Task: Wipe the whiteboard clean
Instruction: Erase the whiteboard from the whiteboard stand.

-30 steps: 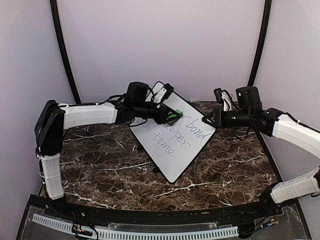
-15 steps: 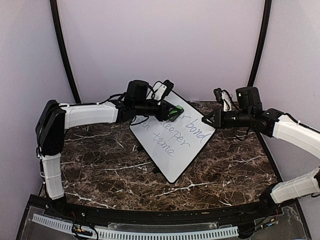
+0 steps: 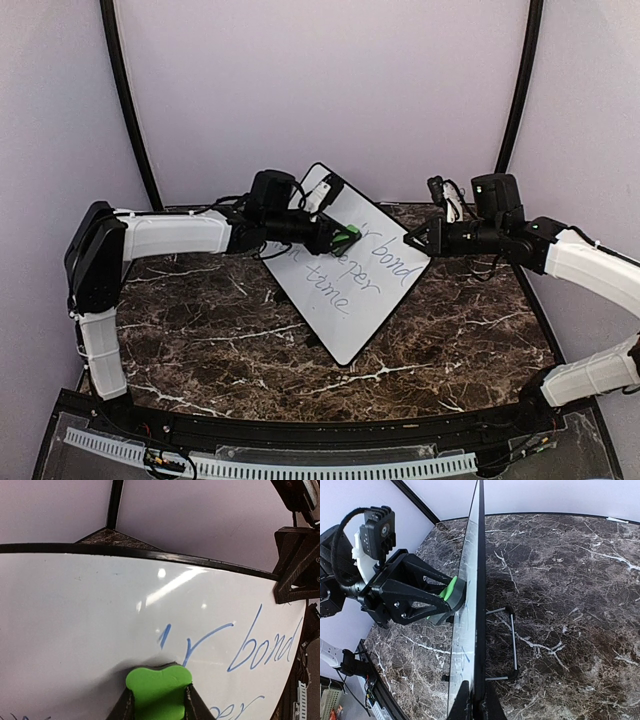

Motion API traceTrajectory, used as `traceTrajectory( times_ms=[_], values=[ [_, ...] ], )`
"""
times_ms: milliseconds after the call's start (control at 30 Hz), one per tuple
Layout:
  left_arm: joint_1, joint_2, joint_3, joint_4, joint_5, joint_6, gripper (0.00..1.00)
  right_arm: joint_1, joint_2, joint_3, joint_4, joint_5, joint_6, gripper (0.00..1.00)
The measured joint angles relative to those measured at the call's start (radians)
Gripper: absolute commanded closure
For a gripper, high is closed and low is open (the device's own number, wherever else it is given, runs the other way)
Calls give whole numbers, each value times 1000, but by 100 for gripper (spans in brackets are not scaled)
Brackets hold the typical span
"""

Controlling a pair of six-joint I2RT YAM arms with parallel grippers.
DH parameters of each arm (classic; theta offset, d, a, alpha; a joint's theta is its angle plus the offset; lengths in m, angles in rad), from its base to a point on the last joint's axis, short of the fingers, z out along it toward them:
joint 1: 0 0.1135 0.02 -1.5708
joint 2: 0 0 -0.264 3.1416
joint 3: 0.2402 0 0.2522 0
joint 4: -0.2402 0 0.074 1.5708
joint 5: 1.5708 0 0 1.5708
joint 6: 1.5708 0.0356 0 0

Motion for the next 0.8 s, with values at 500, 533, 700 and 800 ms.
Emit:
traceTrajectory(
  times_ms=[500,533,700,800],
  values=[
    [-3,41,101,-5,-3,10,91,2,2,2,0,0,-1,100],
    [-4,27,68,5,-5,10,91,2,3,3,0,0,-1,100],
    [-13,-21,-41,26,-19,10,91,2,11,10,0,-3,-8,100],
    [-17,-26,-52,35,-30,10,91,2,14,12,1,-5,-8,100]
  ],
)
